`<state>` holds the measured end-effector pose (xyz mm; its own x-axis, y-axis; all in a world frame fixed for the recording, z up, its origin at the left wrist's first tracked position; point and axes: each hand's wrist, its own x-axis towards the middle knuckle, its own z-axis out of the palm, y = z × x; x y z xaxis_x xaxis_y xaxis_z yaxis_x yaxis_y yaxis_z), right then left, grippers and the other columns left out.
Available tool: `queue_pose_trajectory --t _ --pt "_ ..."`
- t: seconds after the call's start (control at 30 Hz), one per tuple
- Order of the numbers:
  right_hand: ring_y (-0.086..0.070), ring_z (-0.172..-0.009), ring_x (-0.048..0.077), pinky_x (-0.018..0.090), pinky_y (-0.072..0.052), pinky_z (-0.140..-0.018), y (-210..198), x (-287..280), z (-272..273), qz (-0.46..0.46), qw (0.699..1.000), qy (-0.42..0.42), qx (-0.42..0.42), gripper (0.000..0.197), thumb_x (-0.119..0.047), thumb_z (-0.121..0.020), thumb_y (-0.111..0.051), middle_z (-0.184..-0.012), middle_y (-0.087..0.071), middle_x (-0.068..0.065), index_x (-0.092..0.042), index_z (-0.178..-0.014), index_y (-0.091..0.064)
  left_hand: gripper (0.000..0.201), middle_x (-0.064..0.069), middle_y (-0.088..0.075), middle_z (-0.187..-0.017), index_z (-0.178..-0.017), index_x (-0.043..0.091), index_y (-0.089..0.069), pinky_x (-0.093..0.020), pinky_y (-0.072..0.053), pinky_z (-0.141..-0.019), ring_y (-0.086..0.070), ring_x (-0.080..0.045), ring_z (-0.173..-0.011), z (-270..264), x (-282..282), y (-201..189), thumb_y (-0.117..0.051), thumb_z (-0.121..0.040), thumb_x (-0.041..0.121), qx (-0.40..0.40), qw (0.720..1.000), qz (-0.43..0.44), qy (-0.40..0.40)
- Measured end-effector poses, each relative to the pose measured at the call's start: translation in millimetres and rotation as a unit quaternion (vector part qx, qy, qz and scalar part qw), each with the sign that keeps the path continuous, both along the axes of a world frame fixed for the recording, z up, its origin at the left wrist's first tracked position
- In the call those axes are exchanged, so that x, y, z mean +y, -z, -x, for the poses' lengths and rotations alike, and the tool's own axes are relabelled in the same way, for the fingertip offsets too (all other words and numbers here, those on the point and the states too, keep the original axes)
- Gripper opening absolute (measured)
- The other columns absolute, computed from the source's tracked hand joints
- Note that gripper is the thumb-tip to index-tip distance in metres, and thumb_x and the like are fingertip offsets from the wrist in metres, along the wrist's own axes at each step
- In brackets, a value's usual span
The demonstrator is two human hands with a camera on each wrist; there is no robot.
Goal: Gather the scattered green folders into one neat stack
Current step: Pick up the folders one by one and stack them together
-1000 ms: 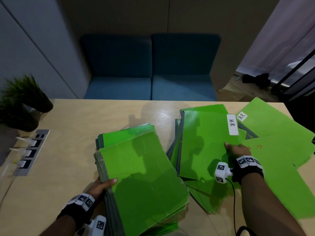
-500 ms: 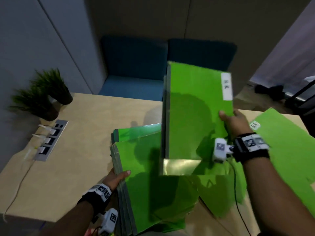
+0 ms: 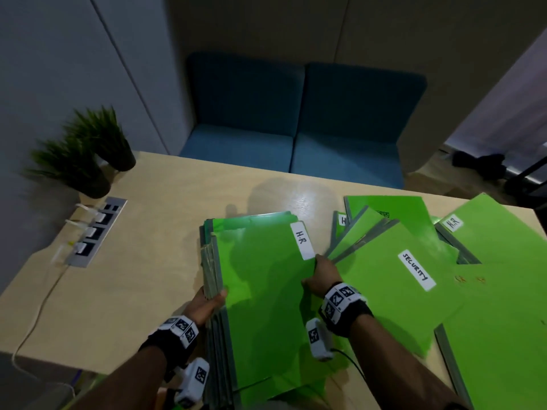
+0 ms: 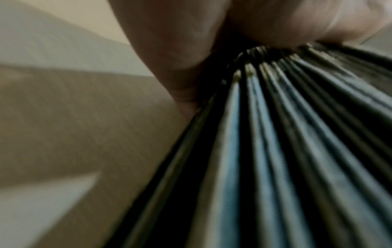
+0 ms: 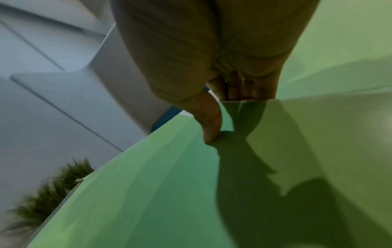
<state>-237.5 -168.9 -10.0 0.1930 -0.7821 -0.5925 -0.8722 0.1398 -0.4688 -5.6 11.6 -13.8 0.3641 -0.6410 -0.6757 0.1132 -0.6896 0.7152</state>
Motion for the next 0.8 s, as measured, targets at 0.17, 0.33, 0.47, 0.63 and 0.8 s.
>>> queue_pose_trajectory --t 0.17,0.33,0.47,0.63,0.8 --pt "-0.046 -0.13 0.034 0.046 -0.045 -0.106 8 1 1 -0.035 0.999 -0.016 0.005 0.101 -0.028 -0.061 -0.09 -0.138 -0.048 0.012 -0.008 -0.142 -0.033 0.09 -0.016 -0.048 -0.14 -0.144 0.009 -0.031 -0.032 -0.035 -0.096 -0.05 -0.029 -0.118 5 -6 -5 -0.08 -0.073 0.035 0.074 0.997 0.0 -0.037" --pt "-0.047 -0.131 0.033 0.042 -0.044 -0.106 0 15 -14 0.02 0.996 -0.075 0.052 0.101 -0.053 -0.077 -0.073 -0.142 -0.047 0.013 -0.008 -0.15 -0.02 0.098 -0.017 -0.056 -0.134 -0.139 0.007 -0.044 -0.046 -0.038 -0.107 -0.054 -0.032 -0.122 -6 -18 -11 -0.088 -0.058 0.042 0.109 0.992 0.0 -0.07" --pt "-0.056 -0.121 0.031 0.039 -0.049 -0.1 -12 12 -11 0.017 0.994 -0.098 0.037 0.077 -0.046 -0.086 -0.067 -0.134 -0.056 0.014 -0.006 -0.144 -0.035 0.115 -0.015 -0.069 -0.117 -0.127 0.011 -0.058 -0.054 -0.046 -0.1 -0.066 -0.033 -0.105 -29 -16 18 -0.092 -0.027 0.058 0.073 0.997 -0.018 -0.034" --pt "-0.046 -0.13 0.033 0.044 -0.039 -0.107 -16 -36 72 0.068 0.965 0.25 0.041 0.074 -0.046 -0.079 -0.074 -0.143 -0.048 0.016 -0.012 -0.139 -0.047 0.109 -0.009 -0.064 -0.121 -0.131 0.015 -0.053 -0.045 -0.043 -0.102 -0.061 -0.027 -0.109 -21 -9 8 -0.084 -0.037 0.062 0.036 0.999 -0.023 -0.011" --pt "-0.025 -0.14 0.039 0.048 -0.024 -0.116 4 -29 162 0.014 0.851 0.507 0.135 0.106 -0.051 -0.071 -0.08 -0.152 -0.025 0.023 -0.001 -0.144 -0.023 0.073 -0.018 -0.051 -0.139 -0.14 0.008 -0.043 -0.041 -0.037 -0.1 -0.054 -0.03 -0.116 -14 -15 1 -0.075 -0.08 0.033 0.041 0.998 -0.016 -0.035"
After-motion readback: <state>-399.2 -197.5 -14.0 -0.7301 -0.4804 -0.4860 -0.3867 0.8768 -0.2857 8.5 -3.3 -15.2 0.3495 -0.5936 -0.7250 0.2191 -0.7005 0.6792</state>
